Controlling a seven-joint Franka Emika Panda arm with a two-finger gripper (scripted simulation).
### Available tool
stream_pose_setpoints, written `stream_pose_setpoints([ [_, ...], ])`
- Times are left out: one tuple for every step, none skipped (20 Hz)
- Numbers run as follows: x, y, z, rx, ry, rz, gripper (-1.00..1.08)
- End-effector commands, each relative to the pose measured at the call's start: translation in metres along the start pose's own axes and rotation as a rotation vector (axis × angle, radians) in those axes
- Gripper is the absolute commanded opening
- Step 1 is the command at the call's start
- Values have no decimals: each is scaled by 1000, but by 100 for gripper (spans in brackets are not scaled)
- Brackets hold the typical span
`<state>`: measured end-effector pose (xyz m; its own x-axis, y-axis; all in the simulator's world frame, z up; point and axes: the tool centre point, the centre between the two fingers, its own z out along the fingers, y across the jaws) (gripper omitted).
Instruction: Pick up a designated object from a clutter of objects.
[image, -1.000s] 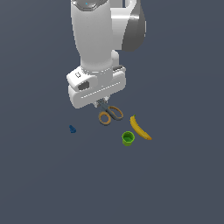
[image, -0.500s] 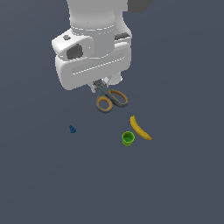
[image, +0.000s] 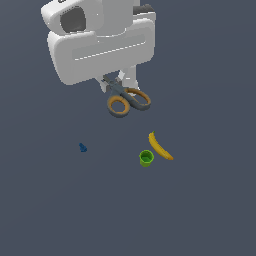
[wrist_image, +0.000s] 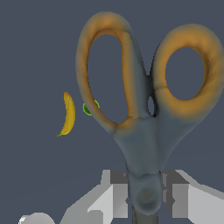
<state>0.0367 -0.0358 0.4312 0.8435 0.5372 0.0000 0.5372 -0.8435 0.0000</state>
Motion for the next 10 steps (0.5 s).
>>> stream_pose_setpoints([
  [2, 1, -8, 0, 0, 0, -100],
  [3, 1, -10, 0, 0, 0, -100],
  [3, 1, -11, 0, 0, 0, -100],
  [3, 2, -13, 0, 0, 0, -100],
  [4, 2, -14, 0, 0, 0, -100],
  [4, 2, -14, 0, 0, 0, -100],
  [4, 2, -14, 0, 0, 0, -100],
  [4, 2, -14, 0, 0, 0, -100],
  [4, 2, -14, 0, 0, 0, -100],
  [4, 2, -14, 0, 0, 0, -100],
])
